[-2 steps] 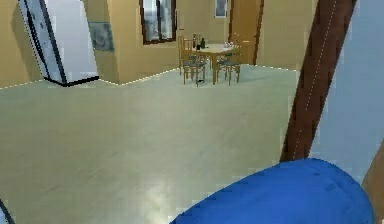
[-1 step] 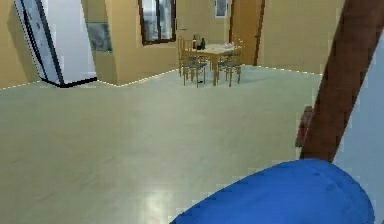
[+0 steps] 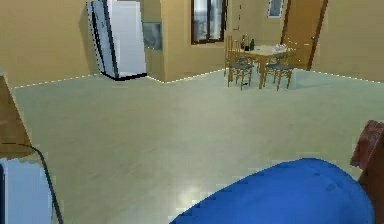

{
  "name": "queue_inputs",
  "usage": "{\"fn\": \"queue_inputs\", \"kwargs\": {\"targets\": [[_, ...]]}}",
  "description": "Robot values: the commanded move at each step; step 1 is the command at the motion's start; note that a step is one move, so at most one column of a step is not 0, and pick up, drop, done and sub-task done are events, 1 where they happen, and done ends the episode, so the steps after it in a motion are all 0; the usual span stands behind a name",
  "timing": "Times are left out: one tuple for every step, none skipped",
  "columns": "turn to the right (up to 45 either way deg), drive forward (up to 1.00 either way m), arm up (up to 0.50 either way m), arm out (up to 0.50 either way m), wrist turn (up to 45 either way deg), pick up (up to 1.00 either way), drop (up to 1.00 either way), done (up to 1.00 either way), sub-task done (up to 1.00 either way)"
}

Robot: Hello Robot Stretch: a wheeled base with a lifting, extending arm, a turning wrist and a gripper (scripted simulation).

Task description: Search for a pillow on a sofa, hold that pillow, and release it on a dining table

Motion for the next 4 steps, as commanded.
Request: {"fn": "queue_inputs", "kwargs": {"targets": [[0.0, 0.65, 0.0, 0.0, 0.0, 0.0, 0.0, 0.0, 0.0], [36.0, 0.0, 0.0, 0.0, 0.0, 0.0, 0.0, 0.0, 0.0], [0.0, 1.0, 0.0, 0.0, 0.0, 0.0, 0.0, 0.0, 0.0], [0.0, 1.0, 0.0, 0.0, 0.0, 0.0, 0.0, 0.0, 0.0]]}}
